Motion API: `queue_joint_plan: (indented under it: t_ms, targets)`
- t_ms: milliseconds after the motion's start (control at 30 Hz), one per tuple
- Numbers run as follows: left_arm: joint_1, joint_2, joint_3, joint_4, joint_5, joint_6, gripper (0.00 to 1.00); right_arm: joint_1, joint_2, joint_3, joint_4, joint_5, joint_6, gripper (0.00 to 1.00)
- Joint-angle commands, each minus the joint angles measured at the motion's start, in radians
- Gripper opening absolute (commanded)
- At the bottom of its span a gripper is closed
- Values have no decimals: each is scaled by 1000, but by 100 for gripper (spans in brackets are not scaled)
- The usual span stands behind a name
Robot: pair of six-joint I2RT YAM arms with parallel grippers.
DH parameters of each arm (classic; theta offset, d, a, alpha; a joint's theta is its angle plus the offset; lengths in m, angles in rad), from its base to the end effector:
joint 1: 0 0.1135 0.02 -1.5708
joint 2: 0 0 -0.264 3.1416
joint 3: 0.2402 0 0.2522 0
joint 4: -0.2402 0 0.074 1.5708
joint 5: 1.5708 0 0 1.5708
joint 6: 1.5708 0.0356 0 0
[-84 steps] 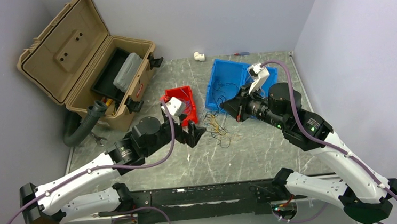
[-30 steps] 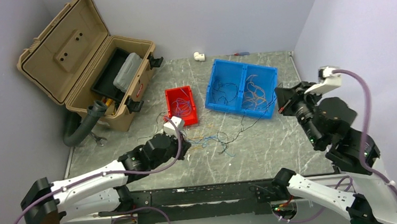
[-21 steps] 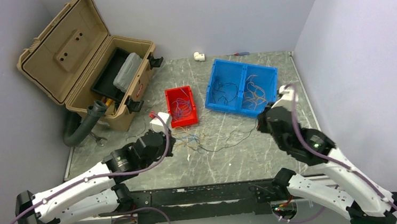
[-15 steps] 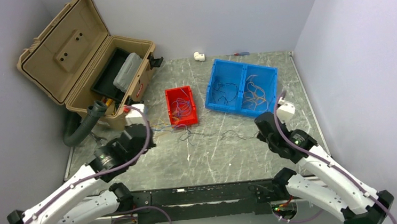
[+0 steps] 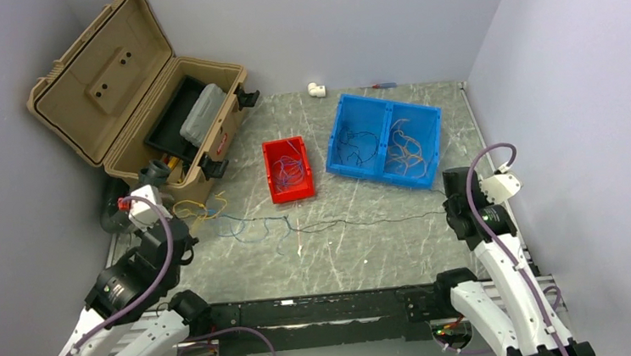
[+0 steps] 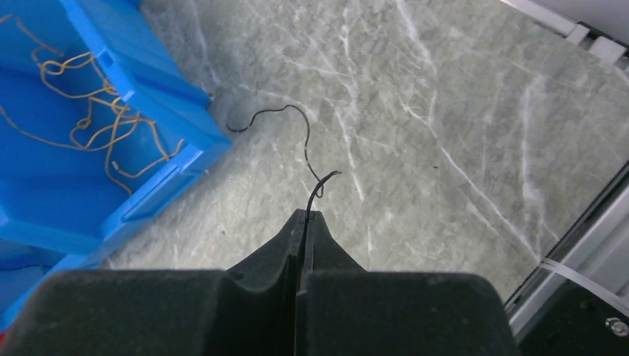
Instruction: Untangle the cables
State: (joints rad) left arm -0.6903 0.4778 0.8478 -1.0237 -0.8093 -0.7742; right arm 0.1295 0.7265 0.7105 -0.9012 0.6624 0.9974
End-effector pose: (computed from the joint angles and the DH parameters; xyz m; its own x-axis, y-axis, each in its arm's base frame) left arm 0.0708 -0.0250 0.3195 -0.3327 -0.3509 -0.8753 -0.3304 0.9127 -0.2403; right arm 0.1323 -0.0048 0.2639 -0.2011 0.6418 -0.7400 0.8073 0.5365 0.2459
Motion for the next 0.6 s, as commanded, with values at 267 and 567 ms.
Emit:
queue_joint_plan:
  t_ms: [267,567]
  targets:
    - [4,-66,-61,426,449,383,0,-5,-93,-70,351,-732,-510,72]
    - [5,-16,23,459,613,464,0,172,-13,-114,616,-1211,-626,92]
